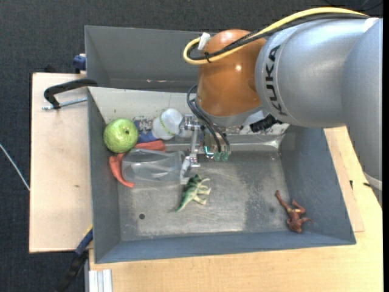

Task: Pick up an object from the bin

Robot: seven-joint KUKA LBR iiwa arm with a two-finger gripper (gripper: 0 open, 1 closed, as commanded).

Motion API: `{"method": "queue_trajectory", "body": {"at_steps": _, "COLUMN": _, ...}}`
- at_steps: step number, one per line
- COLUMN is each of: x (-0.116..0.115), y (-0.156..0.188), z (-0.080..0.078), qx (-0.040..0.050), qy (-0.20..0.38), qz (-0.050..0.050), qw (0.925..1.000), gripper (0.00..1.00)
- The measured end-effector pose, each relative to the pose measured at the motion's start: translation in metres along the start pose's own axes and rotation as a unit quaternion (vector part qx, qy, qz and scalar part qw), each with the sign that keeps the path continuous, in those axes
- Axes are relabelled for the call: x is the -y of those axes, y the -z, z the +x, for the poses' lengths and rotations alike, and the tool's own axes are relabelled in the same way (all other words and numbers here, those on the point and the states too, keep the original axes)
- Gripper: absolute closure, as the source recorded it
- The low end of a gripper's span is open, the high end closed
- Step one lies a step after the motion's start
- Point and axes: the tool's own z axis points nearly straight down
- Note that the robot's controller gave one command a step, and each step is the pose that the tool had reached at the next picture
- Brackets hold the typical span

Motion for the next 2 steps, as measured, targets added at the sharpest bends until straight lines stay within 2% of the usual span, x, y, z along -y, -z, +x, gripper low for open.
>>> {"method": "queue_trajectory", "body": {"at_steps": 1, "x": 0.0008, "y": 0.0043, "z": -0.002, "qx": 0.004, "qy": -0.001, "qz": -0.001, "qw": 1.0, "gripper": 1.0}}
{"method": "queue_trajectory", "body": {"at_steps": 2, "x": 0.0009, "y": 0.0043, "z": -0.0021, "qx": 0.004, "qy": -0.001, "qz": 0.0, "qw": 1.0, "gripper": 1.0}}
